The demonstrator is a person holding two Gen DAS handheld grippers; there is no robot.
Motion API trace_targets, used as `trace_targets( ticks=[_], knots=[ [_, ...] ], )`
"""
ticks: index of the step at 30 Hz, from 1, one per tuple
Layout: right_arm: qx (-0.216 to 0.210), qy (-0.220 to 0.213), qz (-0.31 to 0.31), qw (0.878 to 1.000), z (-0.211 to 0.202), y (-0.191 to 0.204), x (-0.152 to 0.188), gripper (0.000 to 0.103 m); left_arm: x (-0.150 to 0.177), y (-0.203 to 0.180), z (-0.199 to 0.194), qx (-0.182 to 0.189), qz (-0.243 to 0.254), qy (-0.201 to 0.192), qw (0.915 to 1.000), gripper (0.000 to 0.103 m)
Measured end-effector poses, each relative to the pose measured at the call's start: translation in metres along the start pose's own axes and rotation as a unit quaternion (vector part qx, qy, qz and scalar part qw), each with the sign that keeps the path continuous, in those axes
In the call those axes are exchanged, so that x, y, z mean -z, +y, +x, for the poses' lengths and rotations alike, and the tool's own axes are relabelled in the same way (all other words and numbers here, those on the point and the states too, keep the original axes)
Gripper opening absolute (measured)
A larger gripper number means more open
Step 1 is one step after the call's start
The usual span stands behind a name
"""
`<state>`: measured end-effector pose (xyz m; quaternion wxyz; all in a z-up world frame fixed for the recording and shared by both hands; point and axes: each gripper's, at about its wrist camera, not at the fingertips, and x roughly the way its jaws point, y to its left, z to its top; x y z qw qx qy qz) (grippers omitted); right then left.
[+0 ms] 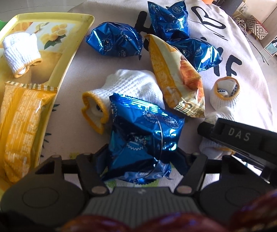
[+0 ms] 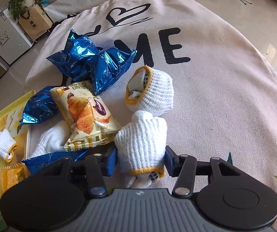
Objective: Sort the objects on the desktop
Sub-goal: 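Grasp a white glove with the right tool while the left tool grasps a blue candy, then lift the glove with the right tool while the left tool lifts the blue candy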
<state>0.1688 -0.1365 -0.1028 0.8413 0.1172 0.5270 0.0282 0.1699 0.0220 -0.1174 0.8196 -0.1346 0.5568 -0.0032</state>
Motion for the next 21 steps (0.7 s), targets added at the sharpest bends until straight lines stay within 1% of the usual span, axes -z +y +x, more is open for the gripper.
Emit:
trace_targets(
  ticks=[4,8,15,16,19,20,21],
  knots=[
    [0.003,0.008,0.022,1.0,-0.006,-0.009,0.006,0.05,0.007,0.003,-0.004,0.002,0.01,0.009,0.9999,0.065],
    [0.012,0.013,0.027,0.999,-0.017,-0.018,0.015,0.05,0.016,0.01,-0.009,0.001,0.011,0.015,0.9998,0.065],
    [0.029,0.022,0.043,0.998,-0.029,-0.03,0.032,0.05,0.027,0.021,-0.018,-0.009,0.009,0.015,0.9998,0.065],
    [0.028,0.028,0.042,0.998,-0.027,-0.03,0.034,0.051,0.028,0.022,-0.017,-0.009,0.011,0.017,0.9998,0.067],
    [0.024,0.023,0.038,0.999,-0.028,-0.03,0.036,0.055,0.029,0.022,-0.017,-0.012,0.018,0.012,0.9997,0.07],
    [0.021,0.022,0.043,0.999,-0.029,-0.031,0.036,0.058,0.029,0.021,-0.016,-0.013,0.022,0.012,0.9996,0.075],
    [0.02,0.02,0.047,0.998,-0.029,-0.033,0.037,0.06,0.029,0.02,-0.015,-0.017,0.025,0.013,0.9994,0.083]
  ],
)
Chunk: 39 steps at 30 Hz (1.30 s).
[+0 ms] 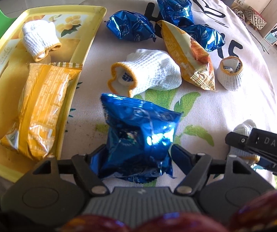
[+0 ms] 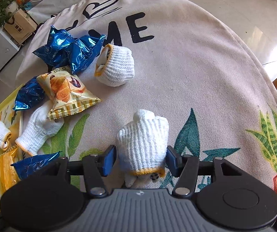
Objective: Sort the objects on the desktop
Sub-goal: 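Lift the glove with the right tool while the left tool lifts the blue candy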
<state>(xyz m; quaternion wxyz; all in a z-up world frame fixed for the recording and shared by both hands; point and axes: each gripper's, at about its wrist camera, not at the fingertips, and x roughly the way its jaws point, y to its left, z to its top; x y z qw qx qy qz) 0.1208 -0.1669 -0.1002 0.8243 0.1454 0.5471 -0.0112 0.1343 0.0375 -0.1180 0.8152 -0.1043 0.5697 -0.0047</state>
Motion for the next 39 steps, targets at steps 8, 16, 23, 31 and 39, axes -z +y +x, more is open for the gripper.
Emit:
trace_targets(
  ticks=[8,16,23,31,39],
  knots=[
    [0.018,-0.013,-0.04,0.999,0.002,0.008,0.006,0.074,0.001,-0.004,0.007,-0.009,0.014,-0.002,0.9999,0.101],
    [0.054,-0.018,-0.083,0.995,0.007,0.017,0.01,0.08,0.004,-0.014,0.014,-0.048,0.055,0.001,0.9973,0.103],
    [0.084,-0.022,-0.097,0.991,0.01,0.017,0.012,0.083,0.004,-0.018,0.017,-0.07,0.068,-0.001,0.9952,0.103],
    [0.093,-0.021,-0.099,0.991,0.013,0.018,0.013,0.09,0.005,-0.018,0.016,-0.071,0.068,-0.004,0.9951,0.103],
    [0.094,-0.023,-0.098,0.99,0.013,0.017,0.012,0.086,0.005,-0.018,0.015,-0.071,0.067,-0.005,0.9952,0.101]
  ],
)
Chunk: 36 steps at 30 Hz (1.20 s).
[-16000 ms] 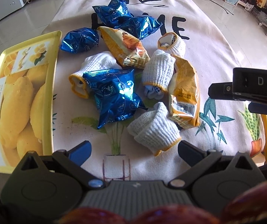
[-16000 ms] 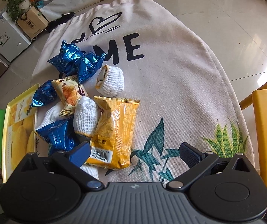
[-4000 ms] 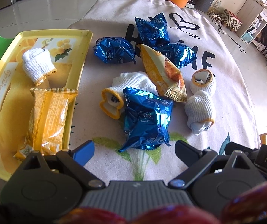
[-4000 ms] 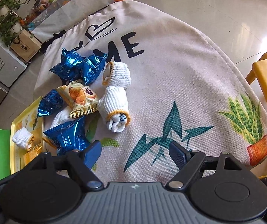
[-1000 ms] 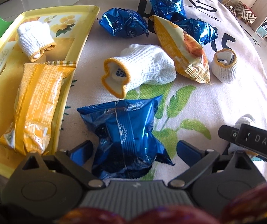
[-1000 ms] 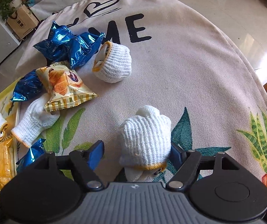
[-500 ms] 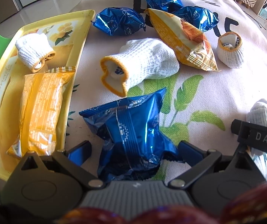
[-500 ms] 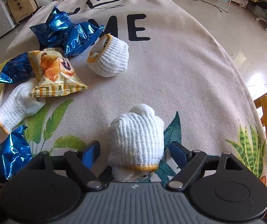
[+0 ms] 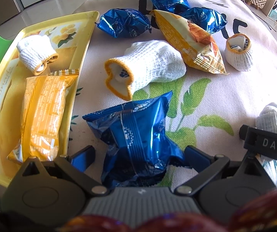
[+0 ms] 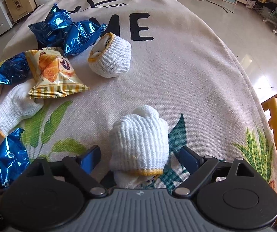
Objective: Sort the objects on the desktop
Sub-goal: 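Lift the glove with the right tool while the left tool lifts the blue candy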
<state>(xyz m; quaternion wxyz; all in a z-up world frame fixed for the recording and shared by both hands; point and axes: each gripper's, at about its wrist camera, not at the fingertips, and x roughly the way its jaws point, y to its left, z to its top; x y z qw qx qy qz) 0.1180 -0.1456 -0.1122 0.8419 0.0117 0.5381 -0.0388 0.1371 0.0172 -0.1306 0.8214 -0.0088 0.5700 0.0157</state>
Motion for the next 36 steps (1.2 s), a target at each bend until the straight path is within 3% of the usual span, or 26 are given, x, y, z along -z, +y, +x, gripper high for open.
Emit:
trace_targets(
  ticks=[2,6,16,25,36],
  knots=[
    [-0.001,-0.003,0.001,1.0,-0.003,0.0,0.0,0.073,0.0,0.001,-0.002,-0.002,-0.003,-0.003,1.0,0.096],
    [-0.005,-0.01,-0.006,1.0,-0.007,0.002,0.001,0.054,0.0,-0.001,-0.008,0.004,0.009,-0.014,0.9999,0.076],
    [-0.045,-0.005,0.051,0.998,-0.02,-0.009,0.01,0.052,-0.003,0.014,-0.025,0.048,-0.022,-0.03,0.9982,0.072],
    [-0.098,-0.036,0.035,0.994,-0.05,0.002,0.023,0.052,0.002,0.035,-0.048,0.06,-0.039,-0.051,0.9962,0.072],
    [-0.153,-0.043,-0.005,0.987,-0.071,0.035,0.041,0.052,0.003,0.072,-0.065,0.05,-0.088,-0.063,0.9929,0.072]
  ],
)
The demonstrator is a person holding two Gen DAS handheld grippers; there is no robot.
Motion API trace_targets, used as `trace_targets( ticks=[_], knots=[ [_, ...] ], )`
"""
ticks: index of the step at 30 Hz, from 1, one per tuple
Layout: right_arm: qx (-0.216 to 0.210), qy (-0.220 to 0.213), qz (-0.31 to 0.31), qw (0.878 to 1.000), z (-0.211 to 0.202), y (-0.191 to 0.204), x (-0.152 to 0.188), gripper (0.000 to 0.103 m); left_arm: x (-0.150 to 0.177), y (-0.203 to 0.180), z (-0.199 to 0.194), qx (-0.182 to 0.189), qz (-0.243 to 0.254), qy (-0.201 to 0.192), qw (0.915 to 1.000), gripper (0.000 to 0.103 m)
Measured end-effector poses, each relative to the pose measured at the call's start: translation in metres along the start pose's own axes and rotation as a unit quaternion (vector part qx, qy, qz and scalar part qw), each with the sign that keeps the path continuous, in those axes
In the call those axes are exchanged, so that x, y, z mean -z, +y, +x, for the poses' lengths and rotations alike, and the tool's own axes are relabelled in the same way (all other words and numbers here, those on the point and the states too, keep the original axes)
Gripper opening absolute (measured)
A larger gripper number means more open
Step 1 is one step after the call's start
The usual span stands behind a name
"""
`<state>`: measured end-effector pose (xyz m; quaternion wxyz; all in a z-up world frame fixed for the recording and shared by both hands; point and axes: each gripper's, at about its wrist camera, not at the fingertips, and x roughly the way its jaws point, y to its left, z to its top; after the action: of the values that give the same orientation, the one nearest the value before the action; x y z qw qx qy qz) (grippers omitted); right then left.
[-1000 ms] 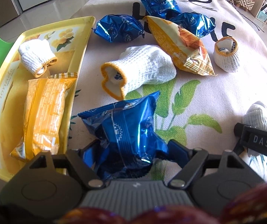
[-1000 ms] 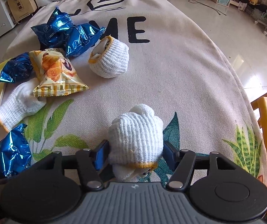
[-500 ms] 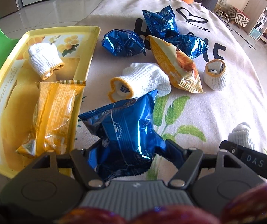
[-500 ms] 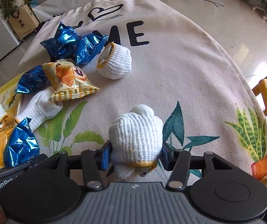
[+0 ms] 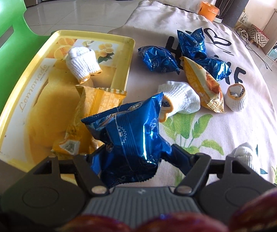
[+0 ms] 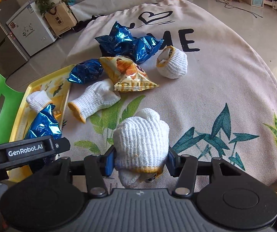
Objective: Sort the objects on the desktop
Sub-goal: 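Lift the glove with the right tool while the left tool lifts the blue candy, then carry the glove onto the yellow tray with the right tool while the left tool carries the candy there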
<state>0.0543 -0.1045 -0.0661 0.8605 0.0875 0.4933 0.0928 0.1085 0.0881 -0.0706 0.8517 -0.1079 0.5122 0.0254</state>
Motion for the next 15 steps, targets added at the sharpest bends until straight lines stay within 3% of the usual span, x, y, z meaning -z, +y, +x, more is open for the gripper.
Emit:
trace_targets(
  ticks=[15],
  knots=[
    [-0.06,-0.014,-0.044,0.997,-0.005,0.053,-0.027,0.052,-0.025,0.046,-0.012,-0.037,-0.102,-0.013,0.994,0.072]
  ],
)
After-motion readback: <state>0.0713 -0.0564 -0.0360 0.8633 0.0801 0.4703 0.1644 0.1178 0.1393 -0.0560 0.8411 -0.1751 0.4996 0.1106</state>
